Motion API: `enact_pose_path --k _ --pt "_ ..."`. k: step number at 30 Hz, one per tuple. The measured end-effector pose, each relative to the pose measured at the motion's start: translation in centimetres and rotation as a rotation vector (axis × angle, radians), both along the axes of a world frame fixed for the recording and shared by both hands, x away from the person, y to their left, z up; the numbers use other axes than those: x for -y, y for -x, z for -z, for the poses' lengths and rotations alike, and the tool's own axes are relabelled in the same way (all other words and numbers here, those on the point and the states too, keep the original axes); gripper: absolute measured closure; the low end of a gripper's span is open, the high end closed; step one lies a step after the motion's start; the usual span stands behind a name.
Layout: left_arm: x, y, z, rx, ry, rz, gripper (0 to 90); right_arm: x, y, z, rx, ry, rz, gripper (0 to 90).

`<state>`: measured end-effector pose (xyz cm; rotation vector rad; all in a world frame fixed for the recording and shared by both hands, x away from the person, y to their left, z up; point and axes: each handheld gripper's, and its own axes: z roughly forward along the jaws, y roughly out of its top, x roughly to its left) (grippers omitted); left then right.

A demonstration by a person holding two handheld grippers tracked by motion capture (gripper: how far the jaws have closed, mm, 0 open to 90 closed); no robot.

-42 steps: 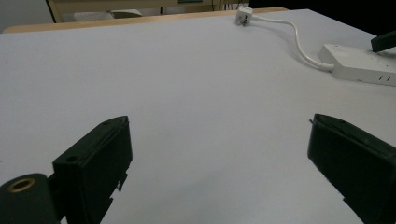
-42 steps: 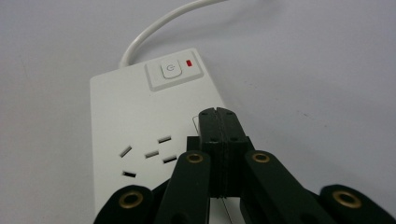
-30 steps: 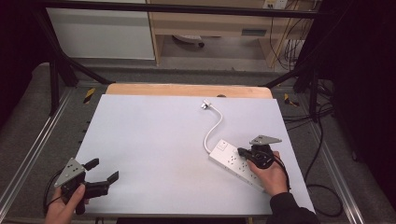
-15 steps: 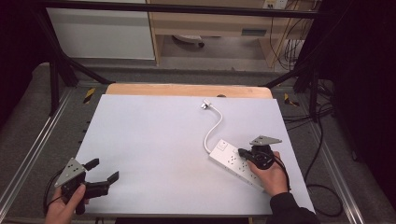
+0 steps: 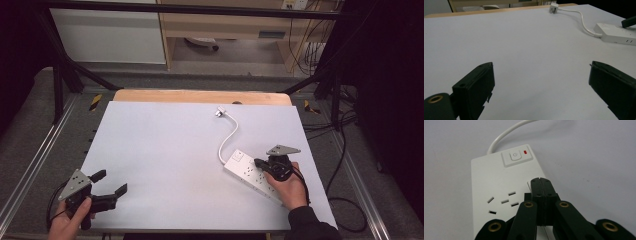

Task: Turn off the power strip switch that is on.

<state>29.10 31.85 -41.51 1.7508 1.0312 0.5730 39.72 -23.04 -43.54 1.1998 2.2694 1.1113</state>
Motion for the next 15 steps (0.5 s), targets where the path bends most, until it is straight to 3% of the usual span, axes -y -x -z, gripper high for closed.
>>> enact_pose_path --k 15 --pt "0.01 0.01 -0.02 0.002 0.000 0.001 6.6 0.03 0.04 -0.23 0.011 -0.014 0.006 90.0"
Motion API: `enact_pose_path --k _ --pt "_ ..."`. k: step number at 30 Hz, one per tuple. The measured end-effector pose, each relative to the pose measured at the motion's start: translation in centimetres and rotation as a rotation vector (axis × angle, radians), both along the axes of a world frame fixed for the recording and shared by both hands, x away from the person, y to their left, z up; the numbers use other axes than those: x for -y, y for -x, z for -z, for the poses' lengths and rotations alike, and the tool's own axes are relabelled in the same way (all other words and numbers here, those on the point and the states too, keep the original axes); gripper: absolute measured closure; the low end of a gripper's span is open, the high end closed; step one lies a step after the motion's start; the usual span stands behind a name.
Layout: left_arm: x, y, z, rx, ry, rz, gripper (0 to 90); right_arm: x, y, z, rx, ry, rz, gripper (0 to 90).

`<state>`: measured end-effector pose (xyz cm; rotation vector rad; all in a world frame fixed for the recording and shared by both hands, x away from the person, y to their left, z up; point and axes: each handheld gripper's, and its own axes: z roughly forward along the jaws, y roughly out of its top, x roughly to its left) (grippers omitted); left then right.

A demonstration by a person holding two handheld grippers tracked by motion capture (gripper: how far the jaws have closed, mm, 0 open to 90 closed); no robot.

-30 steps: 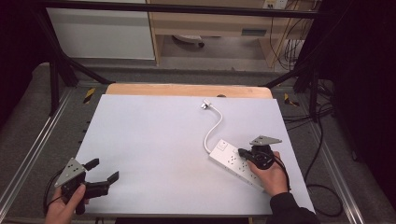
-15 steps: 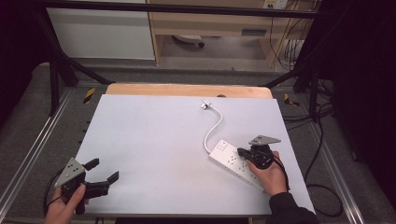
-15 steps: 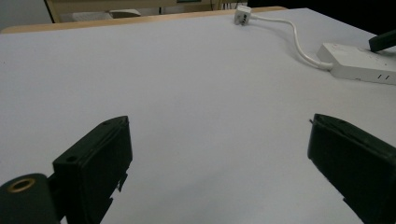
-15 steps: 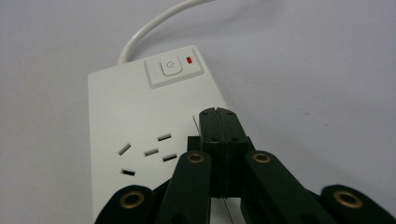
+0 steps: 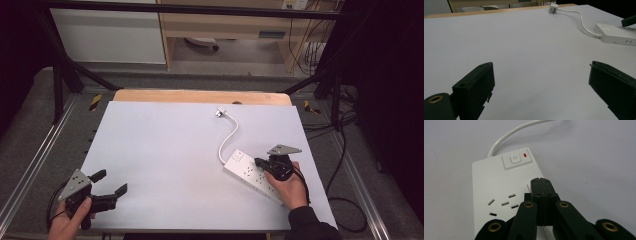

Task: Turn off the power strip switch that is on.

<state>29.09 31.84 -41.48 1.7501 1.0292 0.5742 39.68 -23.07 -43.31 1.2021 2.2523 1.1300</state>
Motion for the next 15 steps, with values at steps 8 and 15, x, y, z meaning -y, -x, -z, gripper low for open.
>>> enact_pose_path --k 8,15 --pt "0.03 -0.02 0.02 -0.003 0.002 0.005 6.6 -0.41 0.12 -0.22 0.018 -0.014 -0.036 90.0" --pt "0.04 -0.02 0.03 -0.003 0.002 0.004 6.6 -0.61 0.19 -0.34 0.033 -0.028 -0.054 89.2"
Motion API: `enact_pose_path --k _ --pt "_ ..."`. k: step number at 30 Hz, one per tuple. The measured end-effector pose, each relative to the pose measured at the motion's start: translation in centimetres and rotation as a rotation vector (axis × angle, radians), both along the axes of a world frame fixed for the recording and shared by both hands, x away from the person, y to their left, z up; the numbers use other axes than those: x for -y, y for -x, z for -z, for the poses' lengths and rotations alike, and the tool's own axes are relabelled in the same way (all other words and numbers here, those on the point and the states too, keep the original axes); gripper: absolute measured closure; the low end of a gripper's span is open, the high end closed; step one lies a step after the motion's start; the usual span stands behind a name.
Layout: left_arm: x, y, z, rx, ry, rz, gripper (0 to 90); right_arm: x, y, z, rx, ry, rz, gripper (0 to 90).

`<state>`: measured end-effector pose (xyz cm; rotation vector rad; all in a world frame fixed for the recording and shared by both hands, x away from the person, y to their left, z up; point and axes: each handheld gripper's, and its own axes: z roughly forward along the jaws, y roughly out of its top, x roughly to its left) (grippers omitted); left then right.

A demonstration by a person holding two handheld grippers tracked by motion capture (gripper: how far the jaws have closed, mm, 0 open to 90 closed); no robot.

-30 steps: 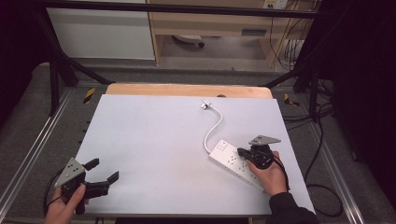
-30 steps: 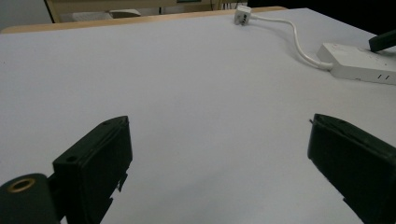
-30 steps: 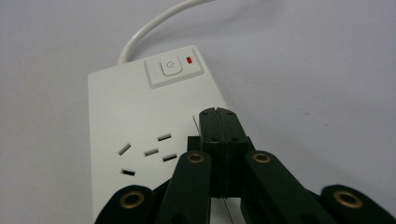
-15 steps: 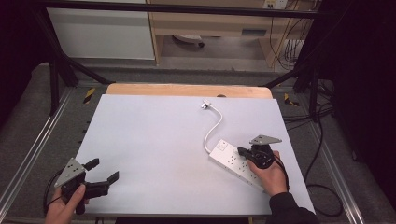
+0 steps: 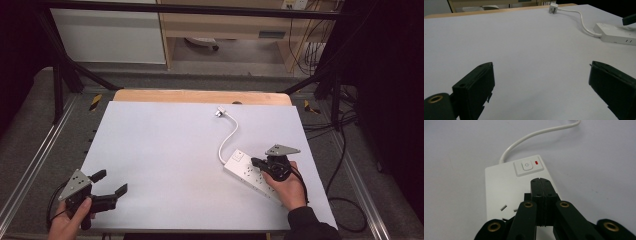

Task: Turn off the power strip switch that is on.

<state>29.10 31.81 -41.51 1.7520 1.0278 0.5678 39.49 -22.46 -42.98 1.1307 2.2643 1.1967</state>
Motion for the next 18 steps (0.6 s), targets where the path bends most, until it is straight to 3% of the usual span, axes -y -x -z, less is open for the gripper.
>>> enact_pose_path --k 18 --pt "0.02 0.00 0.01 0.001 -0.002 0.002 6.6 -0.75 0.40 -0.66 0.043 -0.021 -0.036 73.4"
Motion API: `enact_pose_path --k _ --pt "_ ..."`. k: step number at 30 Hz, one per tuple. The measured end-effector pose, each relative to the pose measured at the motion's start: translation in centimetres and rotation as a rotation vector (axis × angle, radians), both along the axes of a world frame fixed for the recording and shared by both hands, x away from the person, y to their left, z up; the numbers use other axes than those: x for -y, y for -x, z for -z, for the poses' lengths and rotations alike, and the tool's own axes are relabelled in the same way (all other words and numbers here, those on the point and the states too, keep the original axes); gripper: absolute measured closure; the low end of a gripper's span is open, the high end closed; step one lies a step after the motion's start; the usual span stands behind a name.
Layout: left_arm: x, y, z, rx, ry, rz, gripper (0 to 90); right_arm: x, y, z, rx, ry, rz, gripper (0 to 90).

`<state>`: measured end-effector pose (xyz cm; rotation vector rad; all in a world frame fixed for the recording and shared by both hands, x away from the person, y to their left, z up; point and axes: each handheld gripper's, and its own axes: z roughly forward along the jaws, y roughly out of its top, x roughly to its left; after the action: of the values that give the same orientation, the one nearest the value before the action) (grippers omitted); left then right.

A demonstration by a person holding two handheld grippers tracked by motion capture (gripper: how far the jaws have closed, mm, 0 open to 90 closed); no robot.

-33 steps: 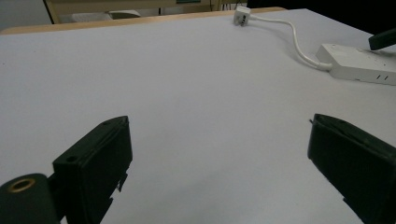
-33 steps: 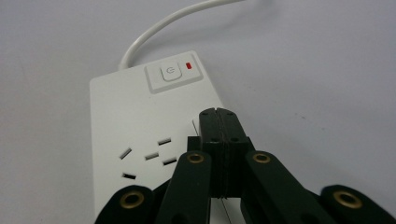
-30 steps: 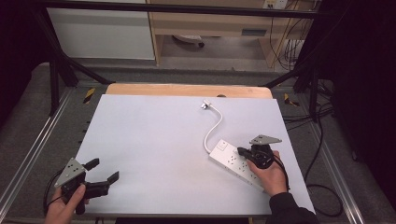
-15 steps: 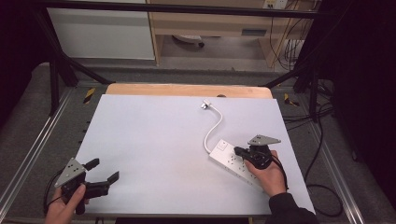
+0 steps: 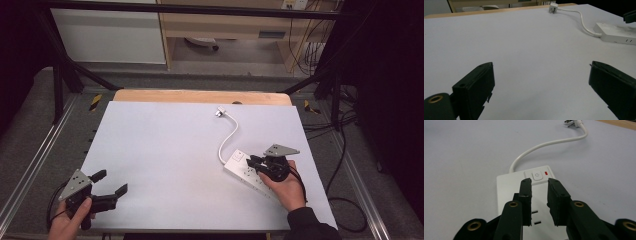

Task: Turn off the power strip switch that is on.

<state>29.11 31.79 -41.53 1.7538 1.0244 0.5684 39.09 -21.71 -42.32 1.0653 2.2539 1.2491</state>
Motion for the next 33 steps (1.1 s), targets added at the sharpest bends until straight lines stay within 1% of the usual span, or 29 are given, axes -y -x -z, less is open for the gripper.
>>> enact_pose_path --k 4,5,7,10,12,16,21,23,26,29,30,32,33 --pt "0.0 0.0 0.0 0.000 -0.001 0.000 6.6 -0.3 0.1 -0.1 0.003 0.000 0.001 64.9" --pt "0.0 0.0 0.0 0.000 -0.001 0.000 6.6 -0.3 0.1 -0.1 0.005 0.003 0.001 63.9" --pt "0.0 0.0 0.0 0.000 -0.001 0.000 6.6 -0.6 0.2 -0.2 0.023 0.020 -0.004 60.0" --pt "0.0 0.0 0.0 -0.002 -0.001 0.001 6.6 -0.9 0.2 -0.4 0.033 0.020 -0.013 49.5" --pt "0.0 0.0 0.0 -0.001 -0.002 0.001 6.6 -1.2 0.2 -0.4 0.027 0.015 -0.016 40.3" --pt "0.0 0.0 0.0 -0.002 0.000 0.001 6.6 -1.6 0.2 -0.3 0.027 0.016 -0.014 25.1" --pt "0.0 0.0 0.0 -0.003 -0.001 0.001 6.6 -2.0 0.3 -0.5 0.032 -0.009 -0.027 12.0" --pt "0.0 0.0 0.0 -0.003 -0.001 0.001 6.6 -2.1 0.3 -0.6 0.042 -0.014 -0.032 8.3" --pt "0.0 0.0 0.0 -0.002 0.000 0.001 6.6 -2.3 0.3 -0.6 0.029 -0.036 -0.037 4.8" --pt "0.0 0.0 0.0 -0.004 0.000 0.001 6.6 -2.6 0.3 -0.4 0.049 -0.033 -0.051 3.8" --pt "0.0 0.0 0.0 -0.003 0.000 0.000 6.5 -2.7 0.2 -0.3 0.047 -0.033 -0.050 4.1" --pt "0.0 0.0 0.0 -0.004 0.001 -0.002 6.5 -2.8 0.1 -0.3 0.027 -0.034 -0.039 4.5" --pt "0.0 0.0 0.0 -0.004 0.002 -0.002 6.5 -2.8 0.1 -0.3 0.025 -0.032 -0.044 3.7"
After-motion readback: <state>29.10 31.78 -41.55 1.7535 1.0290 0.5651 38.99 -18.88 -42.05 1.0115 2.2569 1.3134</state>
